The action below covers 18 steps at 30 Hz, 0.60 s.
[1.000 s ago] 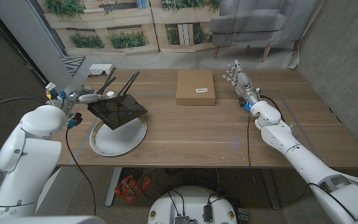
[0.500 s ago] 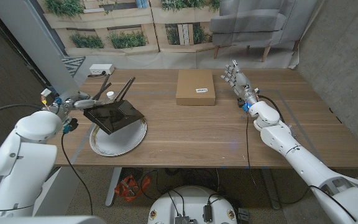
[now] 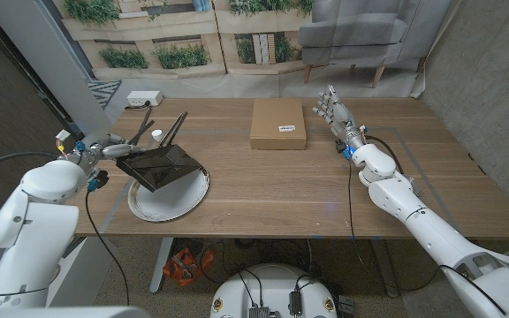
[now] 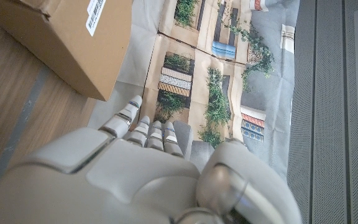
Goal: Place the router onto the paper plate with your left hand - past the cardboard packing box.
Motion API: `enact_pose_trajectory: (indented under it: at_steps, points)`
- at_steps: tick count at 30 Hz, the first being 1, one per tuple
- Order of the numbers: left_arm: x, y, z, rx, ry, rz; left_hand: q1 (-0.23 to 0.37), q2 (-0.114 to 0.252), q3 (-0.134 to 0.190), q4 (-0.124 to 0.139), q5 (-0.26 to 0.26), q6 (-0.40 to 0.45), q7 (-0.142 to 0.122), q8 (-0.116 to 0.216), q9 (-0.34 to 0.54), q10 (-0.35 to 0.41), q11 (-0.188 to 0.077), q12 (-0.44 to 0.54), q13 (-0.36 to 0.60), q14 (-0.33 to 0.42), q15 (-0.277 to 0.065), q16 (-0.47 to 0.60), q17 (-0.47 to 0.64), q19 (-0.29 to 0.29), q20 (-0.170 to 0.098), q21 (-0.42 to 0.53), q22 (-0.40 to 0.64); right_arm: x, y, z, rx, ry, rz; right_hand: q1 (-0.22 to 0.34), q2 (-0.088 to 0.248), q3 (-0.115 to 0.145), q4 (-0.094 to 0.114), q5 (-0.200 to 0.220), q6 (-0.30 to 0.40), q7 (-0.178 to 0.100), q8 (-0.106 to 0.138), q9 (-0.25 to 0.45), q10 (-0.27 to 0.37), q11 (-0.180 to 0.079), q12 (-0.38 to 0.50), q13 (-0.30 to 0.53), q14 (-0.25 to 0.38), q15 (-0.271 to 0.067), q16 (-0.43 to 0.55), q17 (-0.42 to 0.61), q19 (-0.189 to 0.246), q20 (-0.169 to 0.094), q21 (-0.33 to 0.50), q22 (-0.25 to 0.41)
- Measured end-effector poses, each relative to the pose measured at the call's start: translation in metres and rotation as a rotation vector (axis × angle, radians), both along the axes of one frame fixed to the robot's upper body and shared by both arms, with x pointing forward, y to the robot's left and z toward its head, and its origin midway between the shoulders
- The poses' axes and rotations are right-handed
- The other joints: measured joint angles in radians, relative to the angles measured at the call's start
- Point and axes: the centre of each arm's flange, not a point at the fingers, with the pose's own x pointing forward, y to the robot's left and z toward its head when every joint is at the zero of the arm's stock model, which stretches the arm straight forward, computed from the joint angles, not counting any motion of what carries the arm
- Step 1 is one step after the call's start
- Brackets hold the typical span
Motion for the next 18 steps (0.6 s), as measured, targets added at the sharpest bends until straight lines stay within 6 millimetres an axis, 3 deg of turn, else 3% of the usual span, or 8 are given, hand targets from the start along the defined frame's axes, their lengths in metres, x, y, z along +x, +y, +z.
enact_pose_trajectory:
  at_steps: [18]
  points:
    - [0.014,0.005,-0.005,-0.006,0.036,-0.02,0.007,0.007,0.007,0.001,-0.003,0.001,0.001,-0.008,0.002,0.0,0.0,-0.008,0.003,0.003,0.003,-0.008,0.0,-0.004,-0.004,0.008,0.0,0.001,0.003,-0.001,0.003,0.005,-0.007,0.0,0.0,0.0,0.0,0.0,0.0,0.0,0.0,0.0,0.0,0.0,0.0,0.0,0.0,0.0,0.0,0.0,0.0,0.0,0.0,0.0]
